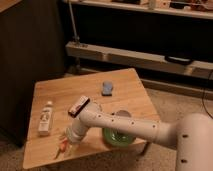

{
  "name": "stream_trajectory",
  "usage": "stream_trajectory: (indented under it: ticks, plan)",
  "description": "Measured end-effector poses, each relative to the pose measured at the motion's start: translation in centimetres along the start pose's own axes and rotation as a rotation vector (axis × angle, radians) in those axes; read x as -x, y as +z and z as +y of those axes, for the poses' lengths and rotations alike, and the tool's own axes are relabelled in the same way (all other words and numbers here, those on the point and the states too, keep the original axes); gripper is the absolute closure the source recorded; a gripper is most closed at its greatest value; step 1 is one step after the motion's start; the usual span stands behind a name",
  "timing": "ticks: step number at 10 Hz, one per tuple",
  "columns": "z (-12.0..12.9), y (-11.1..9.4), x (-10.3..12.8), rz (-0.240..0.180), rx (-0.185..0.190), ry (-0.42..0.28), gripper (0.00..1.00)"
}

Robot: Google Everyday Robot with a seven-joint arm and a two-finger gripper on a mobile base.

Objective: Place the pepper in the ceramic cup

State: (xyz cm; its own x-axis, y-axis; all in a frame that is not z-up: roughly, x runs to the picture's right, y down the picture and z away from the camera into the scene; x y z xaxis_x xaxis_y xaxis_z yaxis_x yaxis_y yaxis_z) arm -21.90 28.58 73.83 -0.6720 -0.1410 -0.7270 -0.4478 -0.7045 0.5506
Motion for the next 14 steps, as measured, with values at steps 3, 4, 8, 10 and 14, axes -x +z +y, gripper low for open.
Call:
stream_trajectory:
  ticks: [3,4,8,10,14]
  plan:
    - [-0.1,0.7,-0.5,-0.016,-0.016,-0.027,0.89]
    - [-0.2,0.8,-0.5,-0.022,-0.018,-0.036,0.9]
    - [-1.4,0.3,-0.3,-0.039,-0.053,-0.077,0.58]
    - [-1.7,-0.3,0.0,-0.023,-0.061,-0.073,0.4]
    - [-1.8,-1.5,0.8,0.015,-0.07,-0.05,0.2]
